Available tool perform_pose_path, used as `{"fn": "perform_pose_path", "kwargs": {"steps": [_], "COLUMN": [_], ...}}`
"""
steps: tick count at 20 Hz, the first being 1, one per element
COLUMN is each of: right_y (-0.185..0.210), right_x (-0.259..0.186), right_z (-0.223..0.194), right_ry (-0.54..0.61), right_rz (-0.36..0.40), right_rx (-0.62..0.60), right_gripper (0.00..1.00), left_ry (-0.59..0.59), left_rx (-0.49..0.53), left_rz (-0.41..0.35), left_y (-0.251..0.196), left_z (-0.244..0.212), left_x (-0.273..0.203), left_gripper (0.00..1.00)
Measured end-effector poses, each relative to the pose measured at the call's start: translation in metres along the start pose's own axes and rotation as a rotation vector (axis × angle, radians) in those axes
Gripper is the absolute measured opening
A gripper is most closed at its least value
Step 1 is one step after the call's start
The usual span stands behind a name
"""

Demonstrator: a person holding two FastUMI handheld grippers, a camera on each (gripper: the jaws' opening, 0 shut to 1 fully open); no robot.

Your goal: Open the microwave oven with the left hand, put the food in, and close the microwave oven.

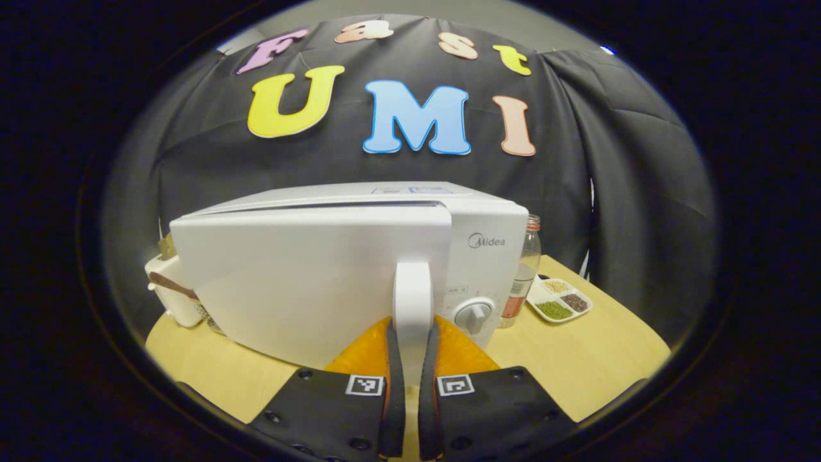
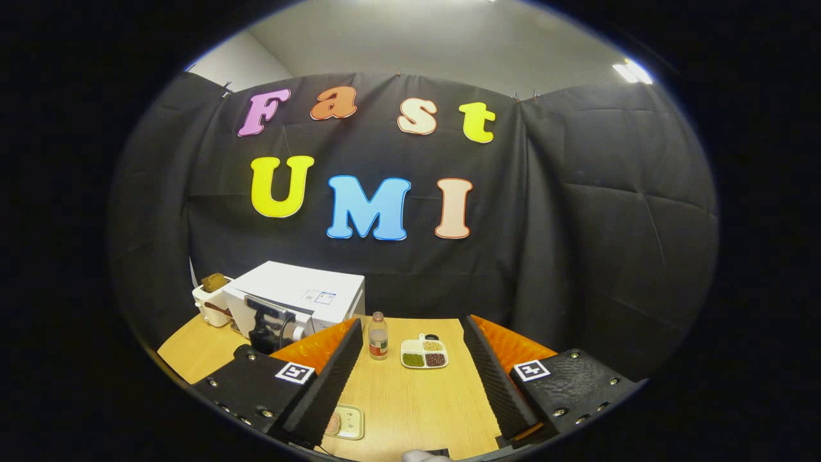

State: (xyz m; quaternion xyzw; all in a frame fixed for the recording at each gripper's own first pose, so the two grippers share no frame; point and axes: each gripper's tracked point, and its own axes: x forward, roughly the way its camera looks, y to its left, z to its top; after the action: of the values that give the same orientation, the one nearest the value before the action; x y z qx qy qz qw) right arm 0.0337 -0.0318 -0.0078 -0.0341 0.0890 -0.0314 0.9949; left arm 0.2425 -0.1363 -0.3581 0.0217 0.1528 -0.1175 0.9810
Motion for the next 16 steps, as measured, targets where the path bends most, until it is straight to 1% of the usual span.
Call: {"fn": "perform_pose_path", "kwargs": {"steps": [1,2,3,4,5,6,7,8,9,12,15,16], "right_y": [0.002,0.003,0.008,0.016,0.015,0.014,0.017,0.018,0.016,0.013,0.009,0.008], "right_x": [0.000,0.001,-0.002,-0.004,-0.005,-0.006,-0.009,-0.011,-0.013,-0.019,-0.025,-0.028], "right_z": [0.000,0.001,0.000,0.006,0.010,0.010,0.010,0.013,0.013,0.008,0.000,-0.001], "right_ry": [-0.003,-0.003,-0.004,-0.021,-0.030,-0.031,-0.037,-0.045,-0.047,-0.037,-0.024,-0.023], "right_rz": [0.009,0.017,0.042,0.068,0.071,0.076,0.083,0.087,0.087,0.090,0.091,0.090], "right_rx": [-0.008,-0.013,-0.001,0.020,0.020,0.008,0.002,-0.002,-0.008,-0.013,-0.008,-0.007], "right_gripper": [0.97,0.97,0.97,0.97,0.97,0.97,0.97,0.97,0.97,0.97,0.97,0.97], "left_ry": [-0.013,-0.015,-0.014,0.005,0.055,0.116,0.141,0.130,0.128,0.092,0.020,0.012], "left_rx": [0.023,0.021,0.008,-0.008,-0.025,-0.047,-0.084,-0.109,-0.108,-0.045,-0.016,-0.009], "left_rz": [-0.016,-0.033,-0.048,-0.019,0.036,0.058,0.048,0.049,0.058,0.097,0.102,0.104], "left_y": [0.002,0.005,0.008,0.018,0.032,0.040,0.037,0.035,0.036,0.039,0.041,0.042], "left_z": [-0.002,-0.008,-0.011,-0.017,-0.029,-0.045,-0.049,-0.048,-0.048,-0.041,-0.021,-0.018], "left_x": [-0.012,-0.022,-0.026,-0.025,-0.024,-0.024,-0.025,-0.026,-0.031,-0.040,-0.051,-0.054], "left_gripper": [0.16,0.16,0.16,0.27,0.45,0.63,0.82,1.00,1.00,1.00,1.00,1.00]}}
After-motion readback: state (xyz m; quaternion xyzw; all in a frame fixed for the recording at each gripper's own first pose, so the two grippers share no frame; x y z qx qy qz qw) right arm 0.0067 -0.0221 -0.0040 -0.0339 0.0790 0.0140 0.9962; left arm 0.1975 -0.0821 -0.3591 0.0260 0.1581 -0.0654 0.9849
